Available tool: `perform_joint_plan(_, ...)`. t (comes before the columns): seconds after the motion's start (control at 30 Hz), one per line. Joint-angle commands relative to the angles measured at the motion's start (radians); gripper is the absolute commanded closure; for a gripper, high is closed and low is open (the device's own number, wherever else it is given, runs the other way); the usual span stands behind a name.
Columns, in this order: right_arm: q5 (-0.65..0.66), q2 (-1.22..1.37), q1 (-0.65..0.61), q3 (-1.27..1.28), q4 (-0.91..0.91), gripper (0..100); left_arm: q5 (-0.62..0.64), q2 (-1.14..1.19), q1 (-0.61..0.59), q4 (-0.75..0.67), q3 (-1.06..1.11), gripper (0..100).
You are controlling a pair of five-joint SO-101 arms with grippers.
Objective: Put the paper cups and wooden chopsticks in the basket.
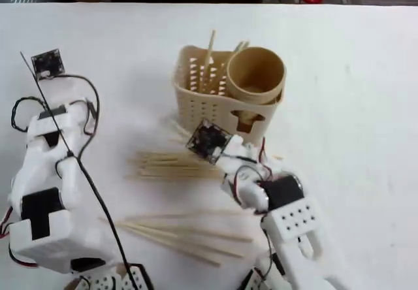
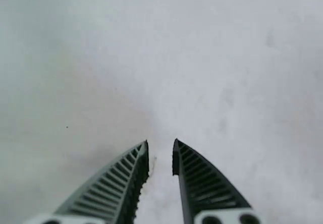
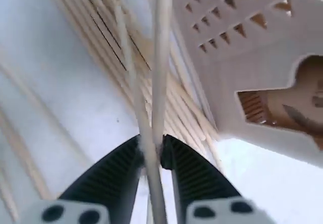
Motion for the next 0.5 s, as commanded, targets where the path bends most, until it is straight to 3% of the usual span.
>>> perform_joint_plan(0.0, 0.109, 0.036, -0.012, -0.020, 0.008, 98.1, 0.008, -0.008, 0.012, 0.000, -0.051, 90)
perform_joint_plan(0.1, 0.074, 0.056, -0.022, -0.029, 0.021, 98.1, 0.008, -0.008, 0.012, -0.002, -0.052, 90)
perform_joint_plan(0.2, 0.215, 0.087, -0.053, -0.020, 0.067, 98.1, 0.008, -0.008, 0.012, -0.002, -0.052, 90)
perform_joint_plan(0.3, 0.158, 0.134, -0.051, -0.020, 0.013, 97.7, 0.008, -0.008, 0.012, -0.002, -0.051, 90)
perform_joint_plan(0.47, 0.147, 0.262, -0.062, -0.025, -0.025, 85.0, 0.008, -0.008, 0.012, -0.002, -0.051, 90)
